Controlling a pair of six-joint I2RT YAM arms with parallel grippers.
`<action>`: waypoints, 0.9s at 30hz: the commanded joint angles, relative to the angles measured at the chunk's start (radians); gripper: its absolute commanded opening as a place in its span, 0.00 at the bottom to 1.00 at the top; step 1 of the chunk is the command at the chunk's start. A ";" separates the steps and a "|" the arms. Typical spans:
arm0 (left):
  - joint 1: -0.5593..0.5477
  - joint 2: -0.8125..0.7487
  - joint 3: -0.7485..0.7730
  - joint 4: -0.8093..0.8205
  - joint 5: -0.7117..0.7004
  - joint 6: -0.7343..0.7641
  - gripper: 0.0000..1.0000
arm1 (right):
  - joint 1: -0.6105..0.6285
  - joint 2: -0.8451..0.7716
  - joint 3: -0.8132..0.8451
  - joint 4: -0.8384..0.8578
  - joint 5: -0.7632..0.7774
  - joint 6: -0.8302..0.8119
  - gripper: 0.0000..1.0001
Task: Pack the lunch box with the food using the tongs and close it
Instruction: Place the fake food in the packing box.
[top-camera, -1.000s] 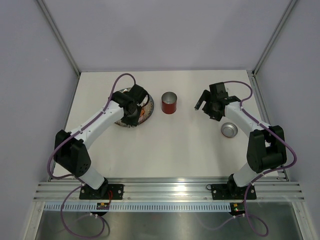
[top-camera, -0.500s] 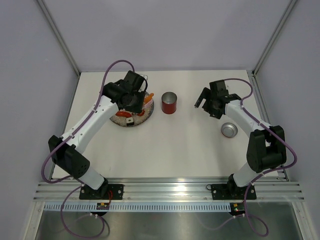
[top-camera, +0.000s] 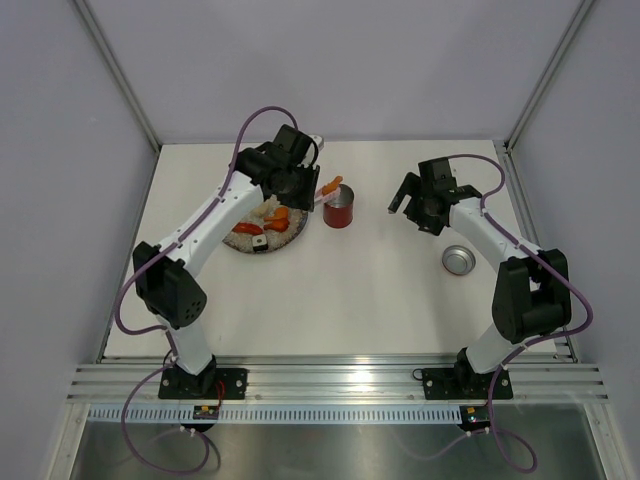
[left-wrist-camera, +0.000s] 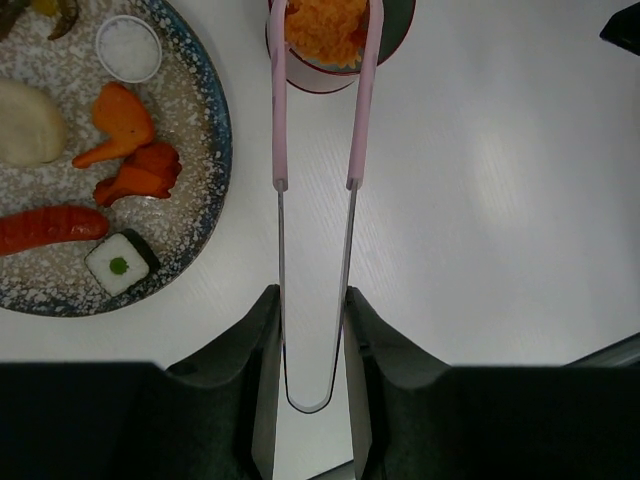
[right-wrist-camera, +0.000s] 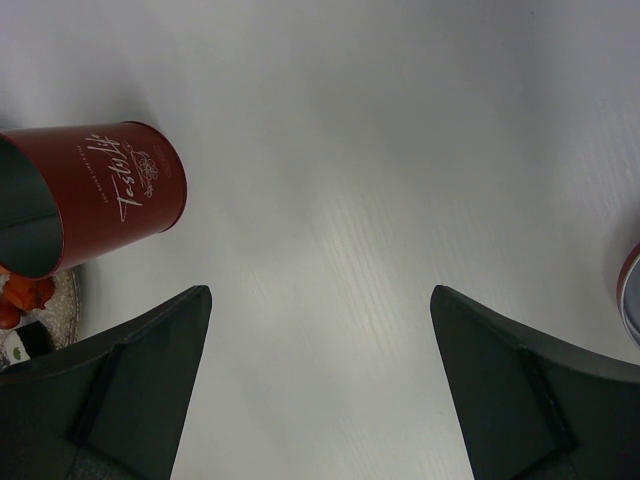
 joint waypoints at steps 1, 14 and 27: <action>-0.006 0.010 0.034 0.104 0.073 -0.013 0.00 | 0.004 -0.002 0.001 0.001 -0.001 0.001 0.99; -0.012 0.027 -0.028 0.178 0.044 -0.027 0.13 | 0.004 -0.010 -0.024 0.007 0.004 -0.001 1.00; -0.022 0.067 -0.019 0.120 0.024 -0.016 0.31 | 0.004 -0.005 -0.030 0.007 0.010 -0.003 0.99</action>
